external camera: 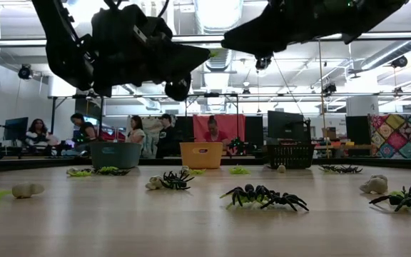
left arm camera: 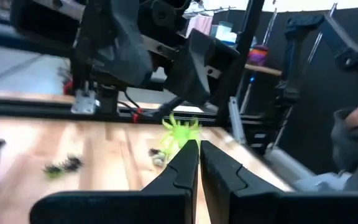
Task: Sort Halloween decoration
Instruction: Put the green spider toy into the black bin
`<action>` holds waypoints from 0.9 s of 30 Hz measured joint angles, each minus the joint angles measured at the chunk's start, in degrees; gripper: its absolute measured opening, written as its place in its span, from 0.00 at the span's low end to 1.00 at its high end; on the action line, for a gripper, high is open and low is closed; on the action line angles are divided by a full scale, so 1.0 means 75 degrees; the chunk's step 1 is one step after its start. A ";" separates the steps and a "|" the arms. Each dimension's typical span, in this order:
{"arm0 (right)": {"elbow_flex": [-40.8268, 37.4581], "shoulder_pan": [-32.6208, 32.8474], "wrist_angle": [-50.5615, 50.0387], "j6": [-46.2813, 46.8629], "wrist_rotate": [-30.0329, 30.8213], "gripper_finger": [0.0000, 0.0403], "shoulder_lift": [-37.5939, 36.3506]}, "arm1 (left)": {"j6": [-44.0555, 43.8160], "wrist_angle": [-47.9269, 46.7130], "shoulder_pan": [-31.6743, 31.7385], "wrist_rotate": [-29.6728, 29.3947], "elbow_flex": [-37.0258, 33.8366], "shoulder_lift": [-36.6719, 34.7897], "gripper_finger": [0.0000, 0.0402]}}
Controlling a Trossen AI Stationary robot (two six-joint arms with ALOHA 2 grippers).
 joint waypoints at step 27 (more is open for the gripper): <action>0.0015 0.0126 -0.1551 0.2814 0.0194 0.38 0.0523 | 0.0300 -0.3018 0.0115 0.1054 -0.0009 -0.0155 0.00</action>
